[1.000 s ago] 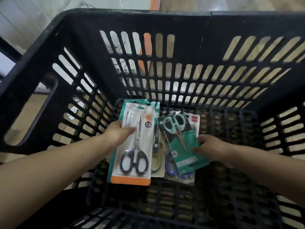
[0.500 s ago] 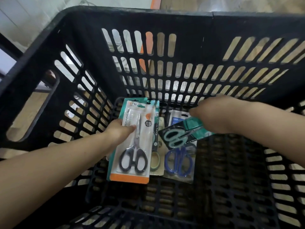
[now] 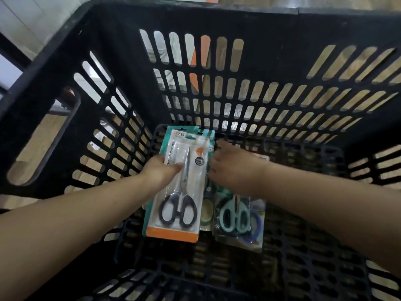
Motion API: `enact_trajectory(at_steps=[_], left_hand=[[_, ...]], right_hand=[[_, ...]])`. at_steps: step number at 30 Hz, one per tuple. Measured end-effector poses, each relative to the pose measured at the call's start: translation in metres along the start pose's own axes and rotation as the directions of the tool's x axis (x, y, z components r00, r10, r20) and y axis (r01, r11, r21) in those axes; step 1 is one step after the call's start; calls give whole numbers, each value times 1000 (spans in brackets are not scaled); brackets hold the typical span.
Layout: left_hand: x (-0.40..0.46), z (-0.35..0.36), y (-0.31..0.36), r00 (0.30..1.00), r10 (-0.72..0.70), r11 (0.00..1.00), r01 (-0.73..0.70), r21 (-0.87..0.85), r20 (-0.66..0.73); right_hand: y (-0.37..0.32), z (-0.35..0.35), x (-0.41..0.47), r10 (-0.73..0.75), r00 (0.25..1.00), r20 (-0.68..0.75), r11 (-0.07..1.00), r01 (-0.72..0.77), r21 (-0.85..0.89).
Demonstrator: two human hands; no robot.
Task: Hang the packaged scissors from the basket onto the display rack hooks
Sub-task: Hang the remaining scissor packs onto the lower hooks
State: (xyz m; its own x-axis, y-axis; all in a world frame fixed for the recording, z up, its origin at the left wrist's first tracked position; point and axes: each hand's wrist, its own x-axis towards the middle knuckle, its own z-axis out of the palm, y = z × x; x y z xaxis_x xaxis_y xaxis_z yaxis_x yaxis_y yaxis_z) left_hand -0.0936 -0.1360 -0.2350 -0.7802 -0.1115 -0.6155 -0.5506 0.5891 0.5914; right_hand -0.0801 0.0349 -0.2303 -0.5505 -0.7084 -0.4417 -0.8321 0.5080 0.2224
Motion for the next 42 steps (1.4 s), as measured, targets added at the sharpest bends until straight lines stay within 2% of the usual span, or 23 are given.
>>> enact_trajectory(at_steps=[3, 8, 10, 12, 14, 15, 17, 18, 19, 21, 22, 23, 24, 25, 29, 31, 34, 35, 39, 42], left_hand=[[0, 1, 0, 1000, 0, 1000, 0, 7, -3], [0, 1, 0, 1000, 18, 1000, -19, -12, -15], [0, 1, 0, 1000, 25, 1000, -25, -8, -10], [-1, 0, 0, 1000, 25, 1000, -25, -10, -8], [-1, 0, 1, 1000, 22, 1000, -22, -10, -5], [-1, 0, 1, 1000, 23, 1000, -23, -7, -4], [-3, 1, 1, 999, 36, 999, -36, -4, -1], [-3, 1, 2, 999, 40, 999, -40, -6, 1], [-4, 1, 2, 999, 44, 999, -44, -7, 4], [-5, 1, 2, 999, 42, 999, -42, -9, 7], [-5, 1, 2, 999, 40, 999, -40, -12, 9], [-5, 1, 2, 999, 40, 999, -40, -17, 10], [-5, 2, 2, 999, 41, 999, -41, -24, 10], [-5, 2, 2, 999, 42, 999, -41, -33, 11], [-6, 3, 1, 999, 45, 998, -44, -53, 17], [-4, 3, 0, 999, 41, 997, -40, -63, 18], [-3, 3, 0, 999, 28, 998, -27, -63, 18], [-2, 3, 0, 999, 26, 998, -24, -56, 19], [-4, 2, 2, 999, 31, 999, -30, -16, 27], [-4, 1, 5, 995, 32, 999, -32, -2, 93]], right_hand=[[-17, 16, 8, 9, 995, 98, 998, -2, -67], [-24, 36, -16, 126, 972, 198, 987, -143, 72], [-21, 43, -25, 140, 981, 137, 980, -157, 120], [-15, 44, -30, 150, 988, -34, 984, -145, 104], [-6, 34, -38, 317, 933, -170, 931, -273, 241], [-4, 33, -44, 443, 880, -171, 860, -363, 359], [-6, 33, -55, 672, 740, 12, 601, -555, 575], [-11, 38, -58, 742, 661, 114, 456, -621, 637], [-17, 43, -61, 763, 595, 253, 289, -664, 690], [-29, 51, -63, 679, 509, 530, -72, -672, 737], [-35, 54, -62, 620, 478, 623, -231, -648, 726], [-41, 56, -60, 579, 451, 679, -344, -621, 705], [-45, 55, -58, 559, 428, 710, -393, -617, 682], [-48, 53, -56, 552, 411, 726, -399, -635, 662], [-53, 48, -44, 563, 357, 745, -340, -722, 603], [-49, 48, -40, 541, 341, 769, -395, -704, 590], [-41, 50, -42, 487, 315, 815, -540, -625, 564], [-39, 51, -45, 476, 314, 821, -567, -605, 560], [-30, 53, -58, 504, 301, 809, -565, -593, 573], [-21, 51, -66, 499, 344, 796, -637, -477, 605]])
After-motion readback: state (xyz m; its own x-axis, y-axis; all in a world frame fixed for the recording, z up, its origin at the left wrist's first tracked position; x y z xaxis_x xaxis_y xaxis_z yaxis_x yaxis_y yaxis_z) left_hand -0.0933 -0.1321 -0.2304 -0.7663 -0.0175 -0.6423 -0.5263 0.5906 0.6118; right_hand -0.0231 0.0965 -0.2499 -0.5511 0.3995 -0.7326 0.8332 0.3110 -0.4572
